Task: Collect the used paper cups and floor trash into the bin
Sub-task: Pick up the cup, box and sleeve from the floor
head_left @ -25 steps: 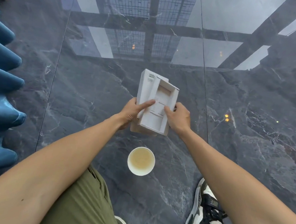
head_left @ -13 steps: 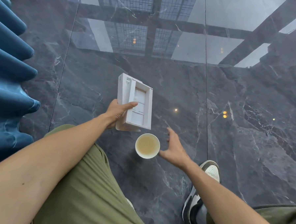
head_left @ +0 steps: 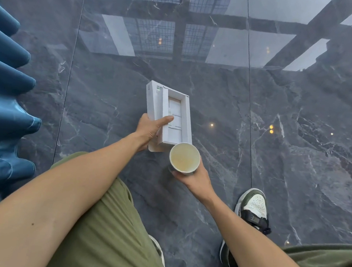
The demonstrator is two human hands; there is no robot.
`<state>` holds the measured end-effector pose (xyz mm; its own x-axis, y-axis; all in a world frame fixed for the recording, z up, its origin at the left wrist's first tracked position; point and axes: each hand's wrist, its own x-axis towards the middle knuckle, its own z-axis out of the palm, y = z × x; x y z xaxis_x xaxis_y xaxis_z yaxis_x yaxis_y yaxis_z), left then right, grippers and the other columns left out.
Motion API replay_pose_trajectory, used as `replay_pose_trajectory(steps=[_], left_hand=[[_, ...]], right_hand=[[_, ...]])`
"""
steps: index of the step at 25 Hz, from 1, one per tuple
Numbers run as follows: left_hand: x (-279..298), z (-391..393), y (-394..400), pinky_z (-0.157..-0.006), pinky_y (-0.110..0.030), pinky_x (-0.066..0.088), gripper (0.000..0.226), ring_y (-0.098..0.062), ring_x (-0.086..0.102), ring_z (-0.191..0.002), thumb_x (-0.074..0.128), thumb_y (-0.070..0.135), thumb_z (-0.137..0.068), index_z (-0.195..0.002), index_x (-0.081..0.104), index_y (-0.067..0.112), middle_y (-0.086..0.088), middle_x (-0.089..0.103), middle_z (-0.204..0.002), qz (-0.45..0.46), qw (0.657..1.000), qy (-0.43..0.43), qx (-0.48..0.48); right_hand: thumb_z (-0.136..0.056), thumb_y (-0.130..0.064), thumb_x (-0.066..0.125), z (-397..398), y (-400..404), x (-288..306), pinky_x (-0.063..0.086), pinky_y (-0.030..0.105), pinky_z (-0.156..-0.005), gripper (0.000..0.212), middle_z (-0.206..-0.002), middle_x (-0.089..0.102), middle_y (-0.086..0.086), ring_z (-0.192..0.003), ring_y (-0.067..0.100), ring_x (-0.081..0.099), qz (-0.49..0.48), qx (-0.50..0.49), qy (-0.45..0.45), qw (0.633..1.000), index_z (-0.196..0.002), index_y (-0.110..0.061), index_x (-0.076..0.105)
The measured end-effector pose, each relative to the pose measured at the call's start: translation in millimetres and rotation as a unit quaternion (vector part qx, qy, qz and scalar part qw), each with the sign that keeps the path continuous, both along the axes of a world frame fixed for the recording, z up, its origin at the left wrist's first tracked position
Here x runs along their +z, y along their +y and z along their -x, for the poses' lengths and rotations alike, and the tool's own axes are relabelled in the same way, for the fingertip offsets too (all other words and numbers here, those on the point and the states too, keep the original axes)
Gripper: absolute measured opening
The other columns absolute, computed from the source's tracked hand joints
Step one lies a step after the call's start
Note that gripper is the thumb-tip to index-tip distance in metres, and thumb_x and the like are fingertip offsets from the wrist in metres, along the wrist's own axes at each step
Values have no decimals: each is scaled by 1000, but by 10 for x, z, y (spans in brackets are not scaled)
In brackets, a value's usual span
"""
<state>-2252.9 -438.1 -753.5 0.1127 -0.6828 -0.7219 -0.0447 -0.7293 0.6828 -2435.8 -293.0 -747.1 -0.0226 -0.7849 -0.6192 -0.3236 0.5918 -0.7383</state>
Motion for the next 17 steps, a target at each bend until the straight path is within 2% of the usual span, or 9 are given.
replay_pose_trajectory(steps=[2, 4, 5, 9, 14, 17], left_hand=[[145, 51, -14, -80, -32, 55, 74, -21, 67, -108, 93, 36, -74, -129, 50, 11, -4, 67, -122, 25, 998, -40, 29], [435, 62, 85, -91, -40, 57, 72, -23, 67, -109, 93, 35, -73, -125, 49, 12, -5, 65, -123, 37, 994, -74, 65], [652, 63, 192, -93, -41, 56, 70, -24, 67, -109, 93, 34, -72, -122, 48, 13, -6, 65, -123, 34, 993, -84, 73], [1773, 24, 693, -84, -29, 53, 71, -19, 66, -107, 94, 32, -73, -125, 51, 13, -1, 66, -119, 13, 995, -76, 69], [3580, -87, 1144, -75, -24, 52, 77, -17, 67, -106, 96, 30, -71, -131, 51, 12, -1, 67, -119, -1, 998, -40, 52], [4662, -257, 1474, -74, -23, 52, 76, -15, 66, -102, 96, 30, -71, -129, 50, 11, -1, 66, -118, -1, 998, -37, 46]], right_hand=[[-76, -24, 87, 156, -36, 26, 52, 23, -90, 67, -122, 65, -17, -111, 0, 62, -11, -57, -14, 998, -123, -53, 50], [-81, -18, 84, 299, -123, 341, 51, 16, -79, 53, -115, 66, -11, -106, 9, 64, -21, -95, -12, 995, -122, -32, 54], [-82, -18, 83, 367, -142, 565, 50, 15, -75, 48, -113, 67, -7, -104, 11, 65, -25, -109, -10, 994, -119, -26, 55], [-81, -32, 83, 494, -166, 1699, 51, 27, -84, 50, -120, 69, -1, -107, 12, 68, -38, -120, -24, 992, -122, -22, 55], [-82, -45, 80, 312, -22, 3550, 55, 32, -91, 57, -122, 68, -6, -108, 12, 69, -37, -93, -33, 994, -129, -25, 54], [-83, -49, 79, 151, 156, 4682, 55, 33, -89, 55, -118, 71, -5, -106, 14, 70, -32, -90, -16, 995, -127, -23, 57]])
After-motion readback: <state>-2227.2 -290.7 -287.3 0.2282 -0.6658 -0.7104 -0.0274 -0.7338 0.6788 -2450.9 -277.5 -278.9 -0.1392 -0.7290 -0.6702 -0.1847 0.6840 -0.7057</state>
